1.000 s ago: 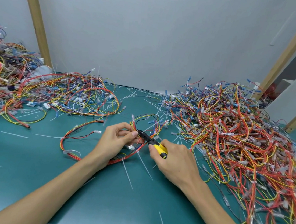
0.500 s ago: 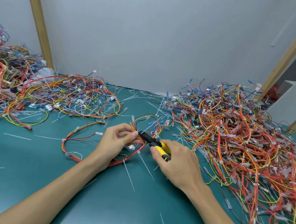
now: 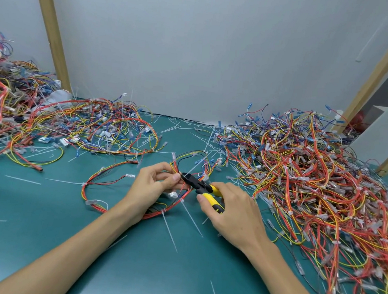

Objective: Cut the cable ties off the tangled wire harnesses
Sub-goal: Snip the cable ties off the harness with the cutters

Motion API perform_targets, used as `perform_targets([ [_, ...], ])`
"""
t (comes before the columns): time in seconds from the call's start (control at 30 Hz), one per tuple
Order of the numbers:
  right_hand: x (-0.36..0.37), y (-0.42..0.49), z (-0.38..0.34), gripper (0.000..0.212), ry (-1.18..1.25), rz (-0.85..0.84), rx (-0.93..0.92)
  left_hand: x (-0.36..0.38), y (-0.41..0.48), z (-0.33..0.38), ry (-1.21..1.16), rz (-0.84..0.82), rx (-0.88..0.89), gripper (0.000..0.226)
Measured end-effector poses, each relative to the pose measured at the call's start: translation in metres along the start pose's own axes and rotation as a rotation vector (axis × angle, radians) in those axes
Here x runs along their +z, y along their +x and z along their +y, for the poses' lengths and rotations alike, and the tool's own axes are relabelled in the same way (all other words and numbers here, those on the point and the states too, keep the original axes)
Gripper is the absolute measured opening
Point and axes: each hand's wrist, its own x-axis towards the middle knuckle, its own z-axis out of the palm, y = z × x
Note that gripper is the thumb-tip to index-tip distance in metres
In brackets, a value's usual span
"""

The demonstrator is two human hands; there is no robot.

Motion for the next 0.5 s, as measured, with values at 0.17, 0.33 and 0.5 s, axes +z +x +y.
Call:
perform_targets([
  [0.17,0.0013,-0.0008,-0.0007,0.046,0.037,0.003,0.002,-0.0010,-0.0002,0.0018,-0.016,-0.028,-0.011,0.010],
  [0.33,0.0062,-0.0012,-0.0078,0.052,0.042,0.027,0.004,-0.0011,-0.0023,0.0029,-0.031,-0.056,-0.006,0.003],
  [0.5,0.0080,-0.0013,-0.0090,0.046,0.011,0.041,0.007,-0.0006,-0.0028,0.0030,-0.026,-0.057,-0.003,0.004],
])
